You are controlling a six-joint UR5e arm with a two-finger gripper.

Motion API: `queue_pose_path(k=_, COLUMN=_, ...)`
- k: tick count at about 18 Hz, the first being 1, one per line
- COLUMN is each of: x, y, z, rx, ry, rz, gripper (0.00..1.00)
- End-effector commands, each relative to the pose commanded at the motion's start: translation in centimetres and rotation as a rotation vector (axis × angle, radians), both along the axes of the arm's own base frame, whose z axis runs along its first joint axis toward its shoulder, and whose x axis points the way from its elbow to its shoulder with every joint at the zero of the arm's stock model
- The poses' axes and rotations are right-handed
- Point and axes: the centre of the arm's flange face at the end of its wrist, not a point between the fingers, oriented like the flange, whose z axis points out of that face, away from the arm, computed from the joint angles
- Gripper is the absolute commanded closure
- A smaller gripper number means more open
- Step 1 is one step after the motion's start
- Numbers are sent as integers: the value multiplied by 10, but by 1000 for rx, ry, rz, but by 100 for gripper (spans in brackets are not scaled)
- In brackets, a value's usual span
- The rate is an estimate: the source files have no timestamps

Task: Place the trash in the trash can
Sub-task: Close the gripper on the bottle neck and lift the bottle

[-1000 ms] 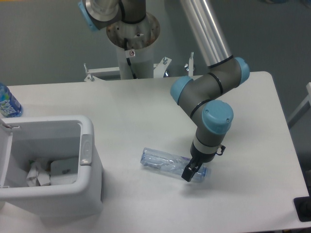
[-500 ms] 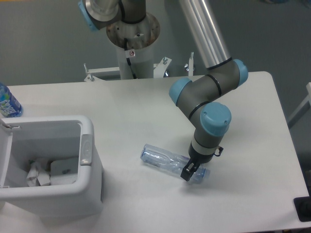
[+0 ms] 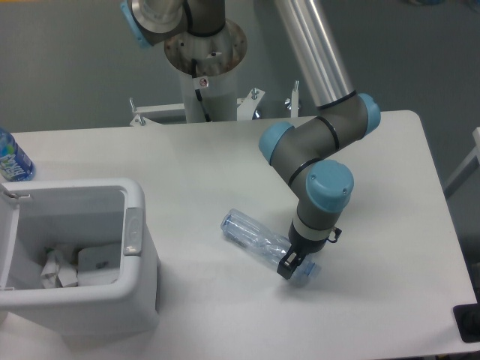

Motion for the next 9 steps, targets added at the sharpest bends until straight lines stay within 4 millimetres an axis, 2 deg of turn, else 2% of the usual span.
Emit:
queue_pose_path(k=3, x=1, y=1, z=3, rx=1, ry=5, rz=-1, gripper=37)
queue_pose_path(k=9, x=-2, y=0, z=16, rx=-7, ry=34, rz=-7, gripper=38)
